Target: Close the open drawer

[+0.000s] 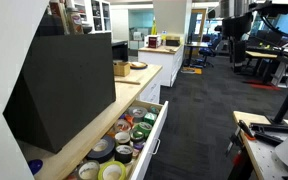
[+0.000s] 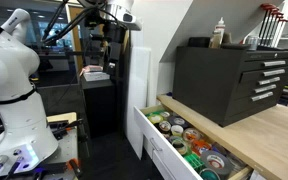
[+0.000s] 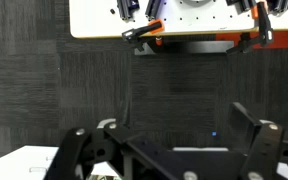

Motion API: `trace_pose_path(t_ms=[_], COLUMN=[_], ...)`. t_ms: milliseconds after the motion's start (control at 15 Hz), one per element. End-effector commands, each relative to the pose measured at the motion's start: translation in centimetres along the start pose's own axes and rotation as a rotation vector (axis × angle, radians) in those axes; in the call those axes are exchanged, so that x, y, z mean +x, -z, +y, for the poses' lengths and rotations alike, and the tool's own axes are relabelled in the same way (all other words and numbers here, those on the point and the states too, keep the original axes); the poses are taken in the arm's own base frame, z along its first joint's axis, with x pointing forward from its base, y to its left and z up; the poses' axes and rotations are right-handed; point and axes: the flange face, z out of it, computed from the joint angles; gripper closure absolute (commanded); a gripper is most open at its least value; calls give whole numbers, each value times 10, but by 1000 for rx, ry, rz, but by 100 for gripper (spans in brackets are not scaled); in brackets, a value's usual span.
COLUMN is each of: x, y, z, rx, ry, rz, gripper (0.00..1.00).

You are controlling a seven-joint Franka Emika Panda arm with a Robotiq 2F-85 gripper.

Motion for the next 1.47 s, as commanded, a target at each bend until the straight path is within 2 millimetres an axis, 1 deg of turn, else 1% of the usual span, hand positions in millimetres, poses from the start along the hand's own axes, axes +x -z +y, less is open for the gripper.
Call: trace_pose_path(t_ms=[0, 467, 667, 933, 1067, 1400], x=[0, 0, 5, 22, 35, 74], y=[0, 0, -1, -10, -17, -46], z=[0, 0, 2, 0, -4, -21], rx=[0, 0, 1, 14, 12, -48], ry=[0, 0, 25, 146, 232, 490], rz=[-1, 0, 12, 48, 74, 124], gripper=[0, 0, 0, 0, 0, 0])
